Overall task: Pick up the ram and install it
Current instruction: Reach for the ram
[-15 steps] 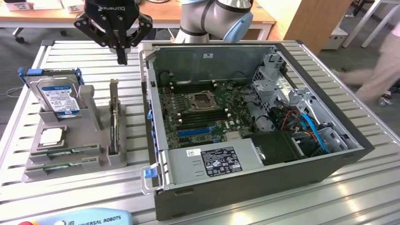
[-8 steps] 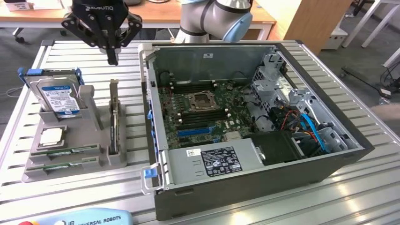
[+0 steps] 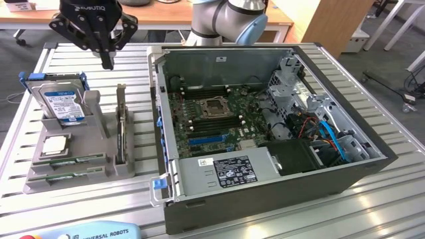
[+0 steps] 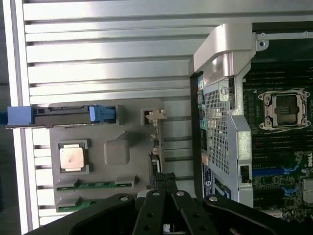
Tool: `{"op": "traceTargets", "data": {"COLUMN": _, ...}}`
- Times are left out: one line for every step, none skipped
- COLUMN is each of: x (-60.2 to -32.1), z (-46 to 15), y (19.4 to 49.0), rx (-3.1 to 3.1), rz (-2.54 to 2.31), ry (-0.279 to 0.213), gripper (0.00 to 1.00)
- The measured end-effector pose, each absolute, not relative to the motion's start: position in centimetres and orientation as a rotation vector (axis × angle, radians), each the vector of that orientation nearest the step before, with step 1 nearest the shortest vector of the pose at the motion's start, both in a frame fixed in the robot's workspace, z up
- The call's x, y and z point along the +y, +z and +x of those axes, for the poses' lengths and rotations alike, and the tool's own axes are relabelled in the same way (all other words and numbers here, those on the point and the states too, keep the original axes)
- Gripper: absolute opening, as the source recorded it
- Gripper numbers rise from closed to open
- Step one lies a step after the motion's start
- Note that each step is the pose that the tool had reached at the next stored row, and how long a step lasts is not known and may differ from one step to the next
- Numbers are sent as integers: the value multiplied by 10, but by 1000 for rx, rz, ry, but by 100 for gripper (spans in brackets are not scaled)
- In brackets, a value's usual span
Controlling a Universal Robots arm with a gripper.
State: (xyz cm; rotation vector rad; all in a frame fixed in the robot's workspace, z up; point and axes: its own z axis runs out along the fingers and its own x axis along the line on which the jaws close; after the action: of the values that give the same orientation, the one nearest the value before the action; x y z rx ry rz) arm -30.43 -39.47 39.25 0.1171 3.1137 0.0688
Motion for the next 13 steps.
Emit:
{"op": "traceTargets", "data": {"x": -395, "z": -307, "y": 392, "rx": 3114, "rz": 117, "ry": 69, "gripper": 10}}
{"op": "traceTargets", "data": {"x": -395, "z": -309, "y": 392, "rx": 3114, "rz": 117, "ry": 69, "gripper": 10}}
{"op": "traceTargets", "data": {"x": -395, "z": -312, "y": 392, "rx": 3114, "rz": 117, "ry": 69, "gripper": 10}}
{"op": "traceTargets", "data": {"x": -395, "z": -315, "y": 392, "rx": 3114, "rz": 117, "ry": 69, "gripper": 10}}
{"op": "traceTargets", "data": {"x": -395, "z": -318, "y": 392, "rx": 3114, "rz": 117, "ry": 69, "gripper": 10}}
{"op": "traceTargets", "data": {"x": -394, "z": -321, "y": 392, "rx": 3114, "rz": 117, "ry": 69, "gripper": 10}}
{"op": "traceTargets", "data": {"x": -394, "z": -323, "y": 392, "rx": 3114, "rz": 118, "ry": 69, "gripper": 10}}
{"op": "traceTargets", "data": {"x": -394, "z": -326, "y": 392, "rx": 3114, "rz": 118, "ry": 69, "gripper": 10}}
{"op": "traceTargets", "data": {"x": -394, "z": -329, "y": 392, "rx": 3114, "rz": 118, "ry": 69, "gripper": 10}}
{"op": "traceTargets", "data": {"x": -394, "z": -332, "y": 392, "rx": 3114, "rz": 118, "ry": 69, "gripper": 10}}
{"op": "traceTargets", "data": {"x": -394, "z": -334, "y": 392, "rx": 3114, "rz": 118, "ry": 69, "gripper": 10}}
{"op": "traceTargets", "data": {"x": -394, "z": -337, "y": 392, "rx": 3114, "rz": 118, "ry": 69, "gripper": 10}}
{"op": "traceTargets", "data": {"x": -394, "z": -339, "y": 392, "rx": 3114, "rz": 118, "ry": 69, "gripper": 10}}
